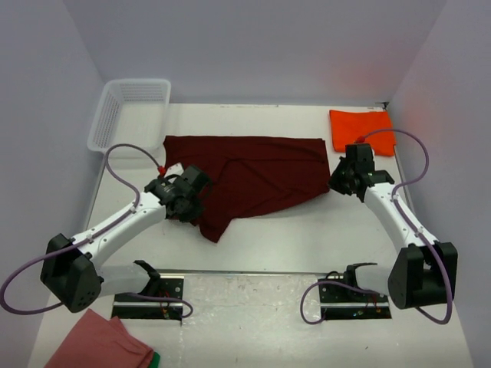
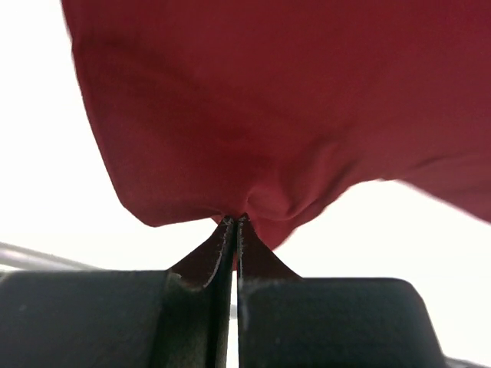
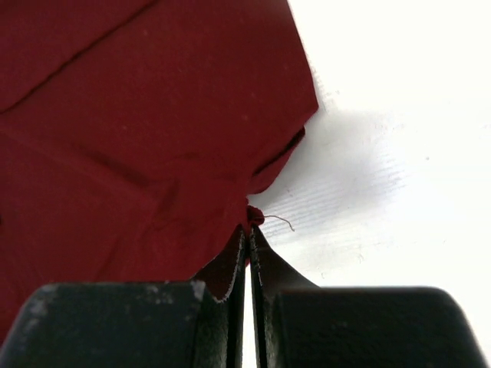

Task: Fold and stack the t-shirts
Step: Grap the side of the flattened tshirt closest away from the robot with both arms, then fold the other side of the tshirt into a rectangle, then rotate the tshirt 85 degrees

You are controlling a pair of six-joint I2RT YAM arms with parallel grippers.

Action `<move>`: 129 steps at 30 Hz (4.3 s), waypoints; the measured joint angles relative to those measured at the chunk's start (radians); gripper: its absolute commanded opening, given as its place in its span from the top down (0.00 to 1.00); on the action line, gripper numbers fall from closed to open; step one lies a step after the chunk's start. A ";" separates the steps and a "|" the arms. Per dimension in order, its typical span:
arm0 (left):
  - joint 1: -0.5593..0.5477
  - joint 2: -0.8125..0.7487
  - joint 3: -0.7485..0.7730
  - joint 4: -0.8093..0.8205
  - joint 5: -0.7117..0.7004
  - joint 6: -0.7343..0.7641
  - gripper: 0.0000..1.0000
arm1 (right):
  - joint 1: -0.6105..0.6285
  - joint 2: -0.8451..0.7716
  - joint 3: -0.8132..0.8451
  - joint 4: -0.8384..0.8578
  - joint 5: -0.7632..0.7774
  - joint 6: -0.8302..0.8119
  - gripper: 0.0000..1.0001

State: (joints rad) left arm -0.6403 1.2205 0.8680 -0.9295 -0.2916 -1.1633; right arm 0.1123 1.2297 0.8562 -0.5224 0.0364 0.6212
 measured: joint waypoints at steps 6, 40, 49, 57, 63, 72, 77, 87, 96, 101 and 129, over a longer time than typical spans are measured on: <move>0.044 0.079 0.241 0.010 -0.092 0.110 1.00 | 0.001 0.120 0.148 -0.049 0.013 -0.032 1.00; 0.391 0.805 1.017 0.170 0.039 0.451 1.00 | -0.027 0.809 0.848 -0.287 0.077 -0.144 1.00; 0.407 0.918 1.049 0.165 0.074 0.497 1.00 | -0.061 0.910 0.963 -0.310 0.077 -0.167 1.00; 0.453 0.991 1.136 0.166 0.091 0.534 0.87 | -0.076 1.027 1.110 -0.342 0.068 -0.192 1.00; 0.455 1.015 1.147 0.208 0.125 0.581 0.57 | -0.076 1.141 1.284 -0.359 0.054 -0.204 0.55; 0.397 0.799 0.895 0.348 0.095 0.629 0.46 | -0.073 1.101 1.228 -0.272 0.045 -0.227 0.19; 0.362 0.516 0.751 0.386 0.126 0.572 1.00 | -0.047 0.933 1.106 -0.280 0.078 -0.248 0.68; 0.368 0.391 0.301 0.463 0.294 0.474 1.00 | 0.005 0.825 1.040 -0.301 -0.100 -0.210 1.00; 0.372 0.410 0.294 0.433 0.277 0.449 1.00 | 0.114 1.009 1.040 -0.301 -0.185 -0.163 1.00; 0.379 0.446 0.332 0.425 0.251 0.440 1.00 | 0.126 1.053 1.047 -0.307 -0.195 -0.150 1.00; 0.462 0.530 0.260 0.315 0.136 0.378 1.00 | 0.181 0.828 0.603 -0.134 -0.149 -0.013 1.00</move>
State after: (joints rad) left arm -0.1780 1.7508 1.1282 -0.6140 -0.1558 -0.7856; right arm 0.2932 2.0575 1.4590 -0.6563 -0.1123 0.6083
